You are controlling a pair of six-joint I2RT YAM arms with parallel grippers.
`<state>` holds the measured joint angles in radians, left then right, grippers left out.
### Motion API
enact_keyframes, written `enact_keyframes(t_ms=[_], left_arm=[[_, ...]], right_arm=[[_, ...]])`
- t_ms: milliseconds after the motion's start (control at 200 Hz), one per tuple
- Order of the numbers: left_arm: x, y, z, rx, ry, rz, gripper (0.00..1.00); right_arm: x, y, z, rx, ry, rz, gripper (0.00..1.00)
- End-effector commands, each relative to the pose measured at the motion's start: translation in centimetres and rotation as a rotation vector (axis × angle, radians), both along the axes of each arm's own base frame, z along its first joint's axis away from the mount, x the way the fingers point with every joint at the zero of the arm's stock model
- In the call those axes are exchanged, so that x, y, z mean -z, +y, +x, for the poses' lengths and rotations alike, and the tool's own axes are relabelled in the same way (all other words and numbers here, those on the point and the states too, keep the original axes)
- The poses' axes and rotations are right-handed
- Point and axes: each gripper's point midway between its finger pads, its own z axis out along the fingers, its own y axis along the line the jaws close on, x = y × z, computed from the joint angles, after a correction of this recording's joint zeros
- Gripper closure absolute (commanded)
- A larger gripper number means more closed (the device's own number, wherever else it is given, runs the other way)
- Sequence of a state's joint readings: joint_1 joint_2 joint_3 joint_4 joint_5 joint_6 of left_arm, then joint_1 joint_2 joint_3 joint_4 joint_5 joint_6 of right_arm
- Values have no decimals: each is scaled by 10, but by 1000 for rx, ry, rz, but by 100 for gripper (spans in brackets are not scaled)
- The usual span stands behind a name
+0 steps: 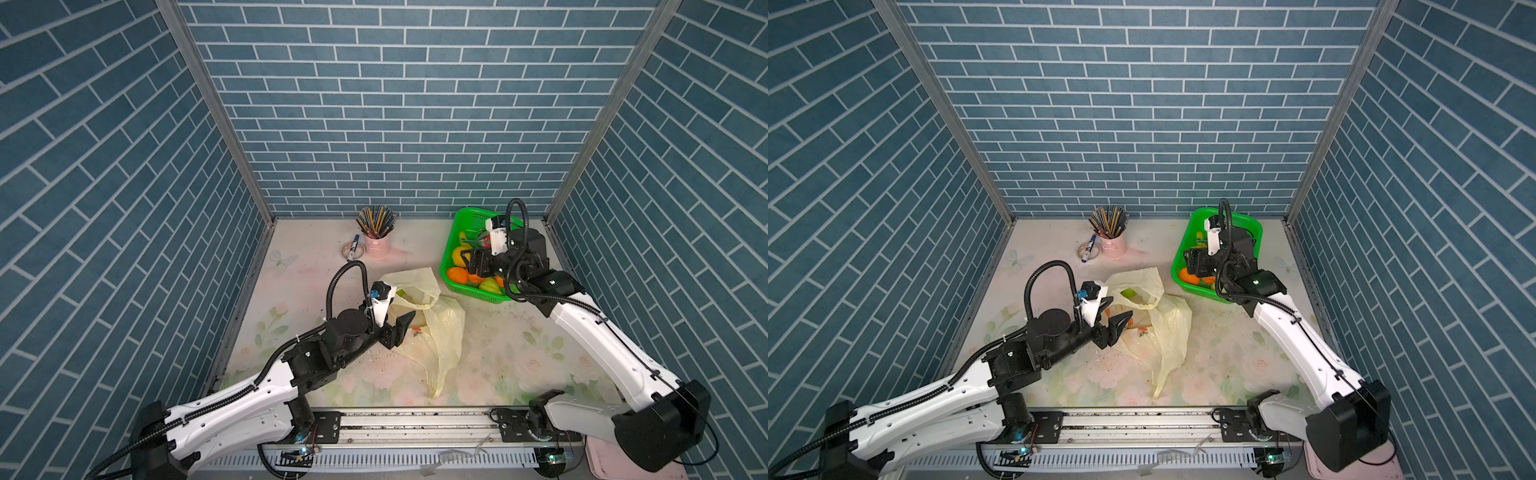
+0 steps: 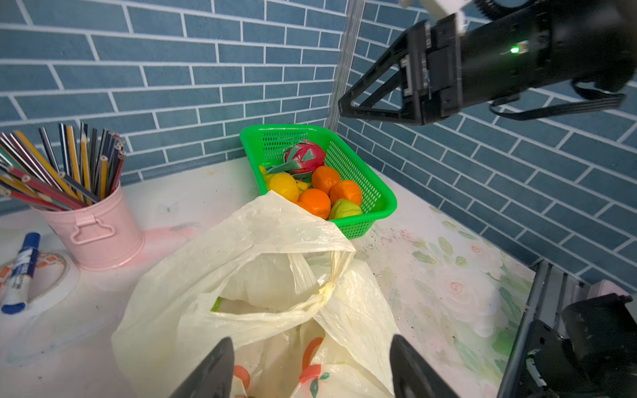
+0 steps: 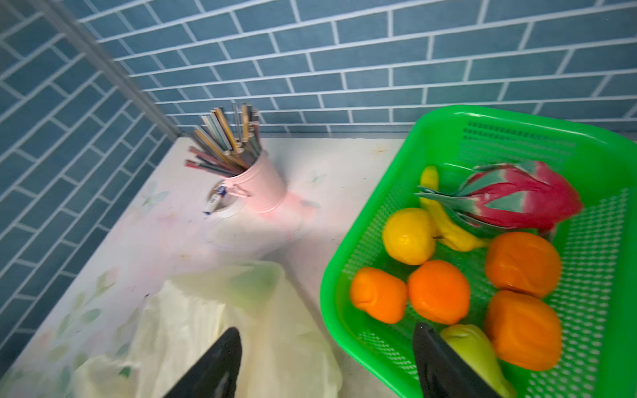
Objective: Untie the knot of the plastic bag and take out the fruit
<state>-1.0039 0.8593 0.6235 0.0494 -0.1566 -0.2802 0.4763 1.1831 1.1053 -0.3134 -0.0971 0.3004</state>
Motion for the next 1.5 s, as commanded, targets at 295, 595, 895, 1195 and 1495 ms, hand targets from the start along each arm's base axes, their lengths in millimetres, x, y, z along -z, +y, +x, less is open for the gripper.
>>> enact_keyframes(t_ms=[295,595,895,1195,1495], left_arm=[[31,-9,-20,10,316,-180,48],[82,-13,-16,-54,375,-162,57],[113,-9,28,-272,326,-19,64],[126,10,69,-336,320,-11,62],[125,20,99,-377,259,62,47]], right_arm=[[51,55,-92,-265,117,29,10],[95,83,-101,-351,154,-21,2],[134,116,-48,-288,140,-158,2],[129,153,-42,-344,234,-65,90],[99,171,-68,-338,411,186,95]])
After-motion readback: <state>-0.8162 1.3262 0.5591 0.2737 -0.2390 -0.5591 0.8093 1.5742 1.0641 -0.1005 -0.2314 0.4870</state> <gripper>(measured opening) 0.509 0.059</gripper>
